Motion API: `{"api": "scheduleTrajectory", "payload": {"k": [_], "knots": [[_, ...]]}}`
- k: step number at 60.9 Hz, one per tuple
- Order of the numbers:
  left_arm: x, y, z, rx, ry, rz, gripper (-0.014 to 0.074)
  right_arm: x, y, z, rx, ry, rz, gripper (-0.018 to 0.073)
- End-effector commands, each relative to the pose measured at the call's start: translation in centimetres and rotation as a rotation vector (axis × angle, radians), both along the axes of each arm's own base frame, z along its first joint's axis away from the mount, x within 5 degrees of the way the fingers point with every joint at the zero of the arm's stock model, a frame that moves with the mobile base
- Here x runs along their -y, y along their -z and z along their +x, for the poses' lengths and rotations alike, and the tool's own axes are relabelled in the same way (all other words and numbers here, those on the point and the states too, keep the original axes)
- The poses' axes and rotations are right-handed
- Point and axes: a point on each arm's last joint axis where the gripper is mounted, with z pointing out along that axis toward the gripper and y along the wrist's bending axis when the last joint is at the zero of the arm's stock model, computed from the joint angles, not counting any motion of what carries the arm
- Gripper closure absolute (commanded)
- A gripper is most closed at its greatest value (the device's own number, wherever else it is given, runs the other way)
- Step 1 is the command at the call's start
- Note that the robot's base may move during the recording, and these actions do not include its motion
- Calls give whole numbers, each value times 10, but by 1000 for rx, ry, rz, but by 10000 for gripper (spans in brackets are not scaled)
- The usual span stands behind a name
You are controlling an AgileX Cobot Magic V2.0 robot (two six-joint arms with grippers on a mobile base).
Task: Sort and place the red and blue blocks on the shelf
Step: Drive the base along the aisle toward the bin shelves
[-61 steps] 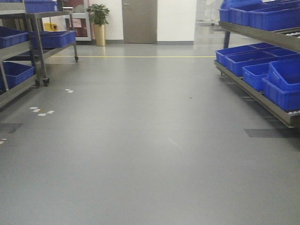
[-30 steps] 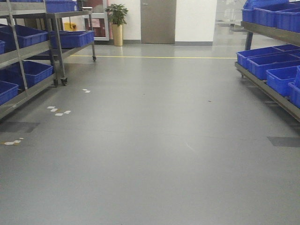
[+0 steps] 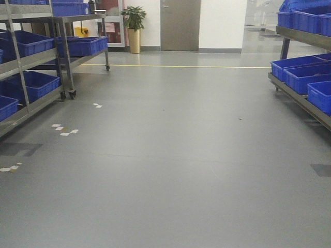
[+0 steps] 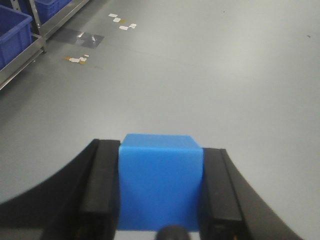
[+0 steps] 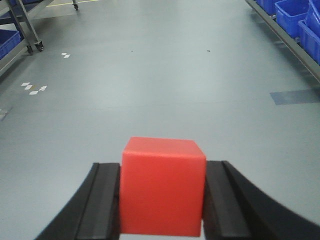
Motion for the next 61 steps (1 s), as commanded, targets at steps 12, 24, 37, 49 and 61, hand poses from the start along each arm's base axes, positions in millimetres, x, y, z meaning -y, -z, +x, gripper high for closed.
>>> {"api": "scheduleTrajectory", "payload": {"k": [12,24,37,49,61], "knots": [[2,-15,3,96,29,6,474,0,-17,2,109,-7,-17,507],[2,-15,3,96,29,6,474,0,-17,2,109,-7,-17,507],[2,-15,3,96,29,6,474,0,-17,2,109,-7,-17,507],[2,-15,3,96,29,6,474,0,-17,2,109,-7,-17,507],[2,-15,3,96,29,6,474,0,-17,2,108,-7,-17,507]]}}
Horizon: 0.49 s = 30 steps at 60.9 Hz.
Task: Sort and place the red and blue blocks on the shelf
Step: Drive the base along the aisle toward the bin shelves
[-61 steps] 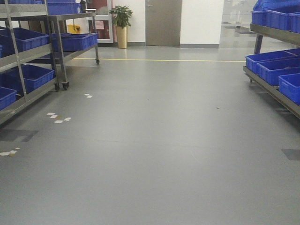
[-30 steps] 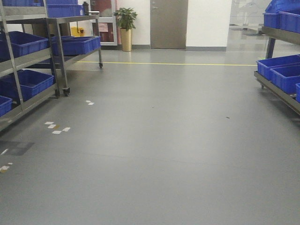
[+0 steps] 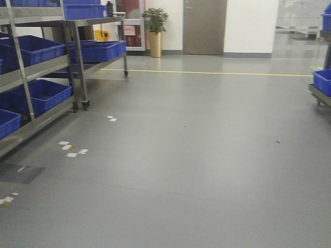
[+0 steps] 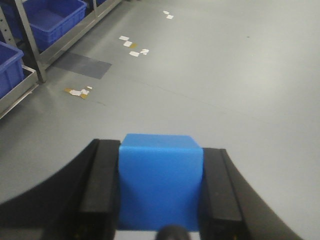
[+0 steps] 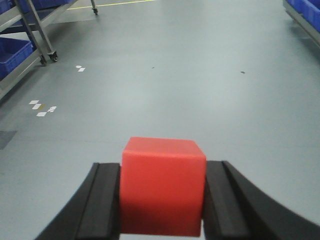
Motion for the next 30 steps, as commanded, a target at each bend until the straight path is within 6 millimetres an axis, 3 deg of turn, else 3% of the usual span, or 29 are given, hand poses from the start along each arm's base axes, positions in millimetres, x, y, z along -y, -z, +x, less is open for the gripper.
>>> {"api": "scheduleTrajectory", "payload": {"k": [1,30], "knots": [[2,-15,3,96,29,6,474,0,-17,2,108,-7,-17,507],[2,-15,3,96,29,6,474,0,-17,2,108,-7,-17,507]]}}
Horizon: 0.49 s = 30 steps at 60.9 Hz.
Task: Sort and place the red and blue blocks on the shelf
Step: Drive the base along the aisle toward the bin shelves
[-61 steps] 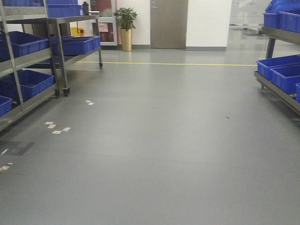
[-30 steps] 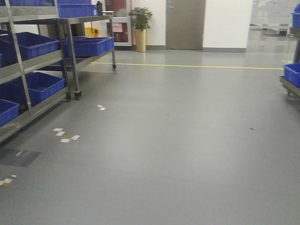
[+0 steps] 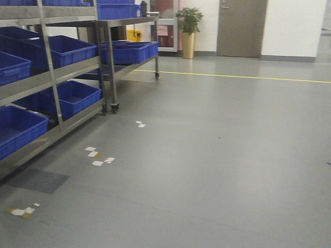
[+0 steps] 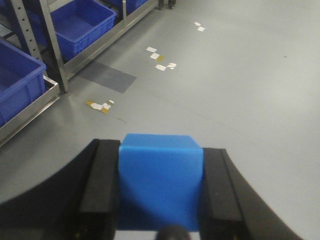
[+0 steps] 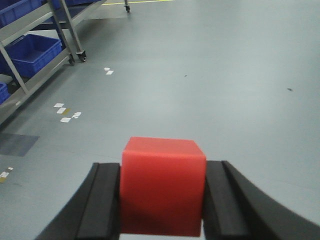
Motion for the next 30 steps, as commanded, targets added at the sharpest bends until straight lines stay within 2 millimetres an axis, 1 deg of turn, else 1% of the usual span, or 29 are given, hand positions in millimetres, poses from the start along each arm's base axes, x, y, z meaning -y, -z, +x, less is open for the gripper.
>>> {"api": "scheduleTrajectory", "payload": {"k": [1,30], "knots": [[2,-15,3,96,29,6,474,0,-17,2,108,-7,-17,507],[2,-15,3,96,29,6,474,0,-17,2,108,-7,-17,507]]}}
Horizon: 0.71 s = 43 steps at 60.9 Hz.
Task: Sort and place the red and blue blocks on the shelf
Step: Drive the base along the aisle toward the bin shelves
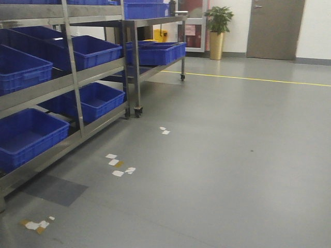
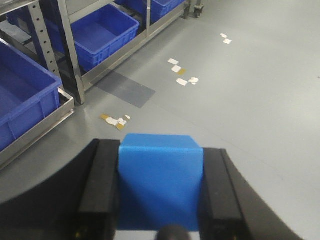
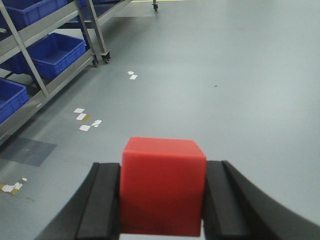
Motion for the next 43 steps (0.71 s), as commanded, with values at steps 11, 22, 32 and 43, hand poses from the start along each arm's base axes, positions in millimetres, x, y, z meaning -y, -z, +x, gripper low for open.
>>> {"api": "scheduleTrajectory", "payload": {"k": [11,22,32,43], "knots": [[2,-15,3,96,29,6,474,0,-17,2,108,-7,-17,507],[2,-15,3,96,29,6,474,0,-17,2,108,-7,-17,507],[2,-15,3,96,29,6,474,0,-17,2,108,-7,-17,507],[2,-15,3,96,29,6,474,0,-17,2,108,-7,-17,507]]}}
